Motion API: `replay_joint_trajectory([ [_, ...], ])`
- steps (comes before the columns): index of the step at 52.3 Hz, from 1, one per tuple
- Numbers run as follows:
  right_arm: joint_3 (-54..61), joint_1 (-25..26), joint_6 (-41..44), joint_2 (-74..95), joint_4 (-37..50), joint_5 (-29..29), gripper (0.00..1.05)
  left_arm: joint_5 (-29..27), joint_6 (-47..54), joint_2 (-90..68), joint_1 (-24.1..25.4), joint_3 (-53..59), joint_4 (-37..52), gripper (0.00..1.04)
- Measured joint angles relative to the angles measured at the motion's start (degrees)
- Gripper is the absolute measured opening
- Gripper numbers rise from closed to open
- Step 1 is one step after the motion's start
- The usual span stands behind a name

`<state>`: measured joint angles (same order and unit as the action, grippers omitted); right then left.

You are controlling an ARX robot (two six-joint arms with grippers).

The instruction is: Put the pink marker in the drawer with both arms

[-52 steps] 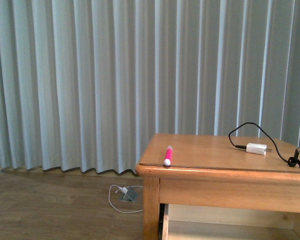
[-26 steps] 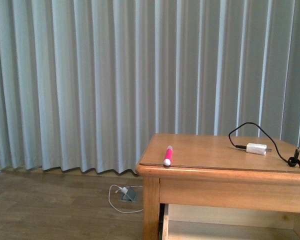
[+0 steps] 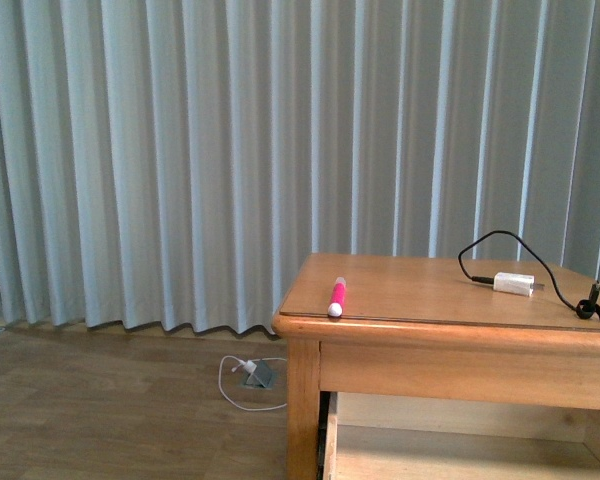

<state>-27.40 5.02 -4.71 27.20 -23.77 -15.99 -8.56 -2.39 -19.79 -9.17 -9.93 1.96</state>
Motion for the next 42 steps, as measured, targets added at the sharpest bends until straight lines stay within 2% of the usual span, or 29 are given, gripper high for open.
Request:
replay_joint_trajectory([
  [9,0.0,0.0,0.0,0.0,0.0,0.0,0.96,7.6,1.3,-15.0,0.8,-12.9,3.4,0.99],
  [13,0.0,0.0,0.0,0.0,0.0,0.0,0.96,8.7,2.5,-22.3,0.7,-19.3,5.5,0.99],
  [27,0.0,0.0,0.0,0.0,0.0,0.0,0.96,8.1,4.9,-48.5,-5.6,-38.1,11.3,0.99],
  [42,0.0,0.0,0.0,0.0,0.0,0.0,0.96,5.7,3.8,-75.9,-10.5,-61.2,8.7,0.99],
])
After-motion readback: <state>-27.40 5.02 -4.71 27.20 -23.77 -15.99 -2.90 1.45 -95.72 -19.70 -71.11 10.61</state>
